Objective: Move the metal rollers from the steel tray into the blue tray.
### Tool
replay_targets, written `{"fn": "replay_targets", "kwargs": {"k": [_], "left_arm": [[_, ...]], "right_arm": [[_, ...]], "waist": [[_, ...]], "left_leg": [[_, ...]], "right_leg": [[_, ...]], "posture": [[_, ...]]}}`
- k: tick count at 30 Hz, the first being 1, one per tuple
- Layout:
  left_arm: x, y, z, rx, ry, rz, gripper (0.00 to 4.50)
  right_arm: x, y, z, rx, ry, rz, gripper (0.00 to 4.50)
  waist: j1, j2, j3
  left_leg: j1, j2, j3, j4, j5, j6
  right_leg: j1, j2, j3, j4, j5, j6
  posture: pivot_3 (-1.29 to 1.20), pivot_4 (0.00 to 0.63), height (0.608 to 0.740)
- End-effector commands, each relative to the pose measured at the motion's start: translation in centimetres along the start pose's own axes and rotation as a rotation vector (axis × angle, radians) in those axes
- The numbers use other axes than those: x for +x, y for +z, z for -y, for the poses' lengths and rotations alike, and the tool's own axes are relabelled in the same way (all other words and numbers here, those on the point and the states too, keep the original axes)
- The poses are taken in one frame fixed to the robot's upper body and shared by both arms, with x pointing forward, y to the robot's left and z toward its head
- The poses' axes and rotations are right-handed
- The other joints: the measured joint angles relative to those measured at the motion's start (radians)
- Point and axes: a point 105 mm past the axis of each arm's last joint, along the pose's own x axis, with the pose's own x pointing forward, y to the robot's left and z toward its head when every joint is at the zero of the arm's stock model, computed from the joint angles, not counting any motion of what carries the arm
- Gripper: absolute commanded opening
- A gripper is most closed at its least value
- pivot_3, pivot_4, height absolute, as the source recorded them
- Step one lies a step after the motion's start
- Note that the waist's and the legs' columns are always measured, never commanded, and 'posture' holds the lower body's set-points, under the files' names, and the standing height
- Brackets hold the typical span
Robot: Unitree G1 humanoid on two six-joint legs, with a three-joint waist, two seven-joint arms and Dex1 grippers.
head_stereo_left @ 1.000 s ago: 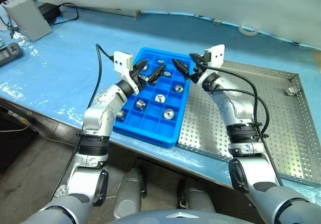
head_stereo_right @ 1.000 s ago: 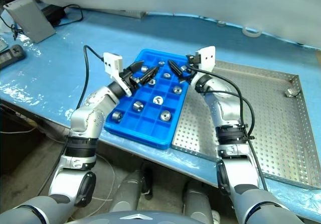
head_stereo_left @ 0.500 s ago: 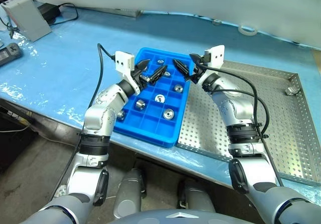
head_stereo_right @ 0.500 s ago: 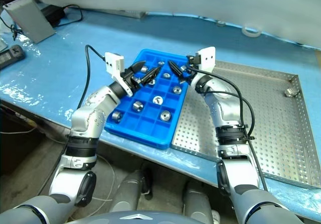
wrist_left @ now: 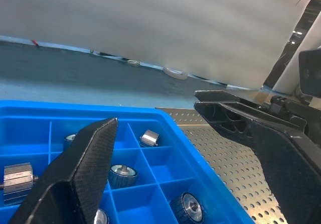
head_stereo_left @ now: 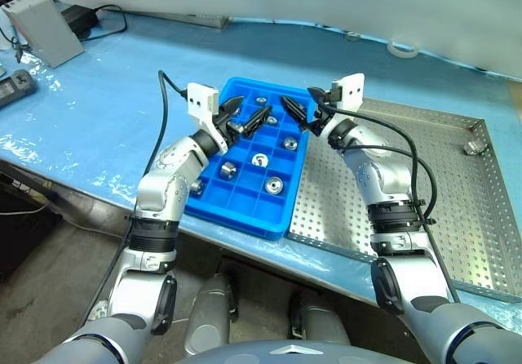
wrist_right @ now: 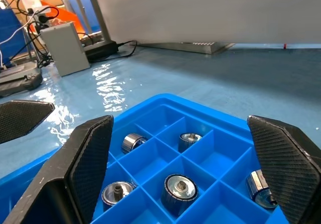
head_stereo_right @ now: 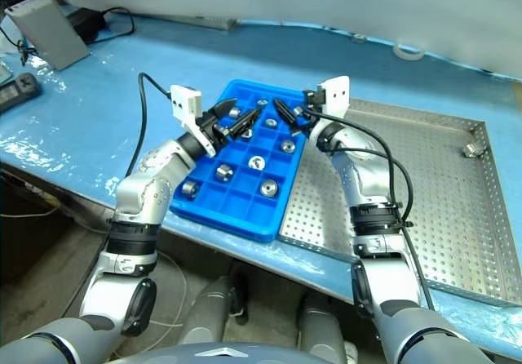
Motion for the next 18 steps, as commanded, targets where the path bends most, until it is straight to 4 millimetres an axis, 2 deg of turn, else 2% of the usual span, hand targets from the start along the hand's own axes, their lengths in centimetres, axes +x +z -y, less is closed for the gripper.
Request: {"fn": "replay_targets", "kwargs": {"k": [1,18], "left_arm": [[0.30,1.09,0.52,0.025,-0.026,0.031,4.49],[1.25,1.07,1.02,0.023,-0.068,0.029,4.49]], "right_arm": [[-0.10,1.76,-0.11,-0.027,-0.003,0.070,4.50],[-0.86,1.97,0.66,-0.046,-0.039,0.081,4.50]], "waist": [[0.000,0.000,0.000],[-0.006,0.000,0.000]], "left_leg": [[0.000,0.000,0.000,0.000,0.000,0.000],[0.000,0.000,0.000,0.000,0.000,0.000]], "right_leg": [[0.000,0.000,0.000,0.000,0.000,0.000],[0.000,0.000,0.000,0.000,0.000,0.000]], "posture": [[0.13,0.150,0.740],[0.08,0.150,0.740]]}}
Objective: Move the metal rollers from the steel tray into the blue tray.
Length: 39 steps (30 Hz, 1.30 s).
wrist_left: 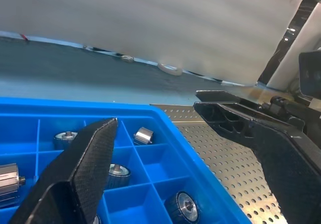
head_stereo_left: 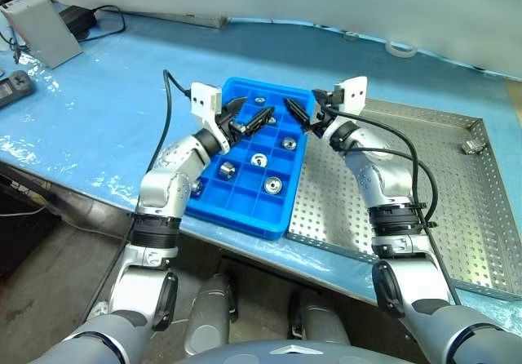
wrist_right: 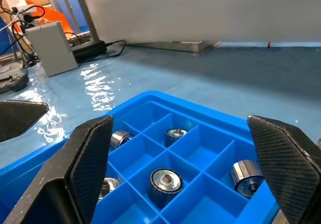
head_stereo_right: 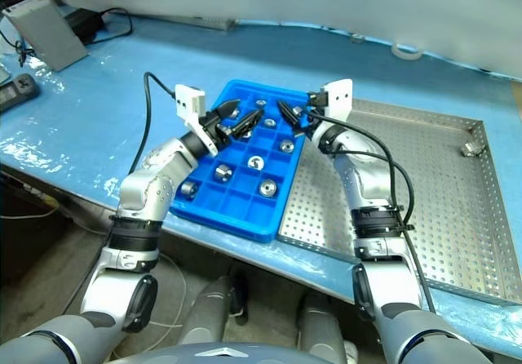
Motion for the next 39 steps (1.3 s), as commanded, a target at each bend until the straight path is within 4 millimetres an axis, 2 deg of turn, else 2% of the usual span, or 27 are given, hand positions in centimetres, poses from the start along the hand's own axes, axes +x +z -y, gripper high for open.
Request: {"fn": "replay_targets", "kwargs": {"k": [1,24,39], "left_arm": [[0.60,1.45,0.77,0.036,-0.038,0.047,4.49],[0.75,2.21,0.26,0.048,-0.029,0.076,4.49],[0.87,1.94,0.41,0.027,-0.037,0.077,4.49]], "right_arm": [[-0.37,2.13,0.09,-0.037,-0.001,0.077,4.50],[0.40,2.97,0.14,-0.043,0.001,0.104,4.50],[-0.17,2.96,0.49,-0.047,-0.015,0.102,4.50]], "waist": [[0.000,0.000,0.000],[0.000,0.000,0.000],[-0.001,0.000,0.000]], "left_leg": [[0.000,0.000,0.000,0.000,0.000,0.000],[0.000,0.000,0.000,0.000,0.000,0.000],[0.000,0.000,0.000,0.000,0.000,0.001]], "right_leg": [[0.000,0.000,0.000,0.000,0.000,0.000],[0.000,0.000,0.000,0.000,0.000,0.000],[0.000,0.000,0.000,0.001,0.000,0.000]], "posture": [[0.08,0.150,0.740],[0.10,0.150,0.740],[0.07,0.150,0.740]]}}
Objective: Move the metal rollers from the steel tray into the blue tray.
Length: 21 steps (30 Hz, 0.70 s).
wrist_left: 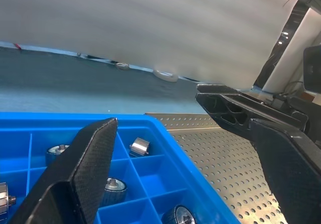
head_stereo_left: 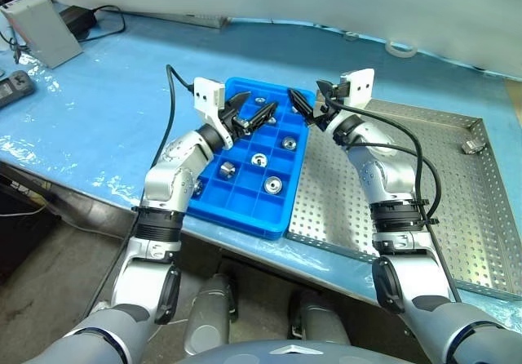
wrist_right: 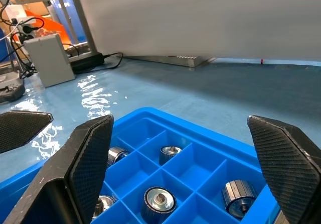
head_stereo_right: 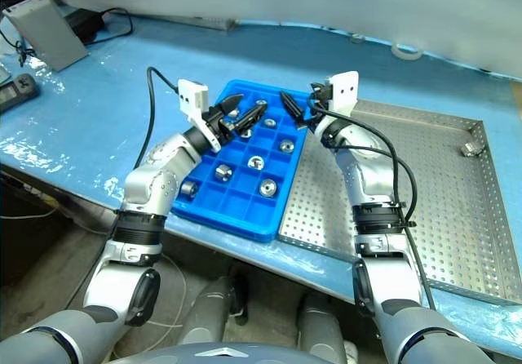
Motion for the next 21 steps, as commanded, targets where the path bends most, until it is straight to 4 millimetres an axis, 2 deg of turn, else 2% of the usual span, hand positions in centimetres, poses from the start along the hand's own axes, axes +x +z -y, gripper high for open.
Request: {"fn": "replay_targets", "kwargs": {"k": [1,21], "left_arm": [[0.3,1.5,0.5,0.022,-0.024,0.050,4.49],[1.1,1.2,1.0,0.007,-0.064,0.034,4.49]], "right_arm": [[-0.4,1.7,0.2,-0.028,-0.007,0.056,4.50],[-1.5,1.4,0.9,-0.034,-0.057,0.051,4.50]], "waist": [[0.000,0.000,0.000],[-0.004,0.000,0.000]], "left_leg": [[0.000,0.000,0.000,0.000,0.000,0.000],[0.000,0.000,0.000,0.000,0.000,0.000]], "right_leg": [[0.000,0.000,0.000,0.000,0.000,0.000],[0.000,0.000,0.000,0.000,0.000,0.000]], "posture": [[0.06,0.150,0.740],[0.01,0.150,0.740]]}}
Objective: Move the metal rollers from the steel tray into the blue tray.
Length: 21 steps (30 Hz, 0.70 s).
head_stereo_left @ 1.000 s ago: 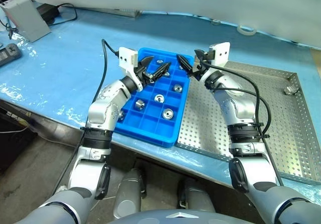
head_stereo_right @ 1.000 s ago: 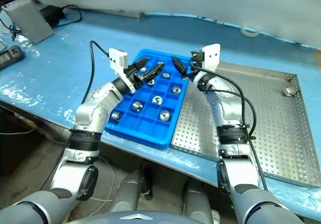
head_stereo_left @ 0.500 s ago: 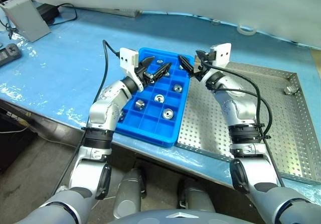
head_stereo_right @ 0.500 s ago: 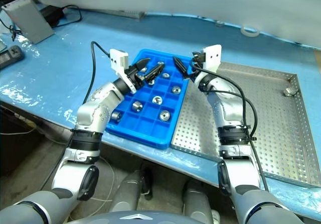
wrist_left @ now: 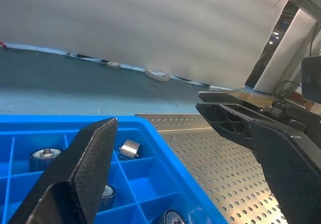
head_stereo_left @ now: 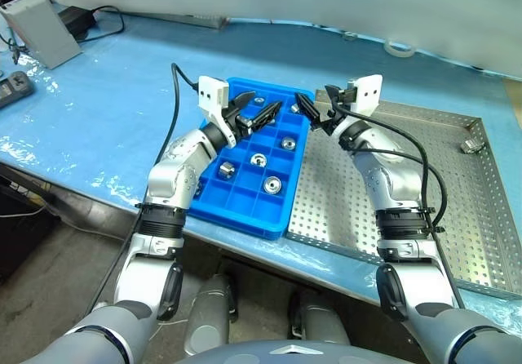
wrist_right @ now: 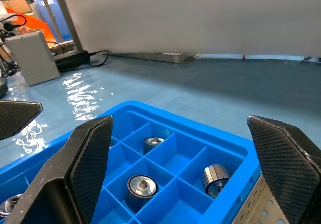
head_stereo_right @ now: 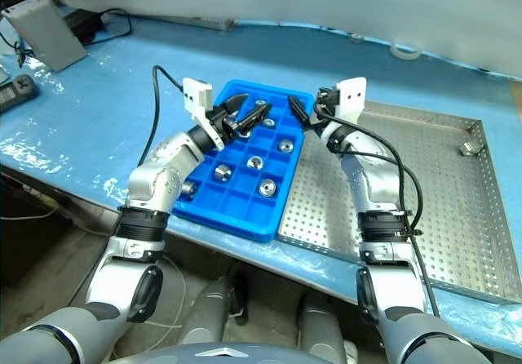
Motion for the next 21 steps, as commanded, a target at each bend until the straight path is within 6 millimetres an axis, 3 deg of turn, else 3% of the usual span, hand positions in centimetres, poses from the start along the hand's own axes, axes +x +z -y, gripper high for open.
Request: {"fn": "replay_targets", "kwargs": {"k": [1,21], "left_arm": [[0.49,1.37,0.75,0.025,-0.036,0.043,4.49],[0.63,1.35,0.93,0.013,-0.041,0.043,4.49]], "right_arm": [[-0.38,1.84,-0.05,-0.028,-0.003,0.061,4.50],[-0.47,1.80,-0.01,-0.029,-0.011,0.054,4.50]], "waist": [[0.000,0.000,0.000],[-0.003,0.000,0.000]], "left_leg": [[0.000,0.000,0.000,0.000,0.000,0.000],[0.000,0.000,0.000,0.000,0.000,0.000]], "right_leg": [[0.000,0.000,0.000,0.000,0.000,0.000],[0.000,0.000,0.000,0.000,0.000,0.000]], "posture": [[0.01,0.150,0.740],[-0.02,0.150,0.740]]}}
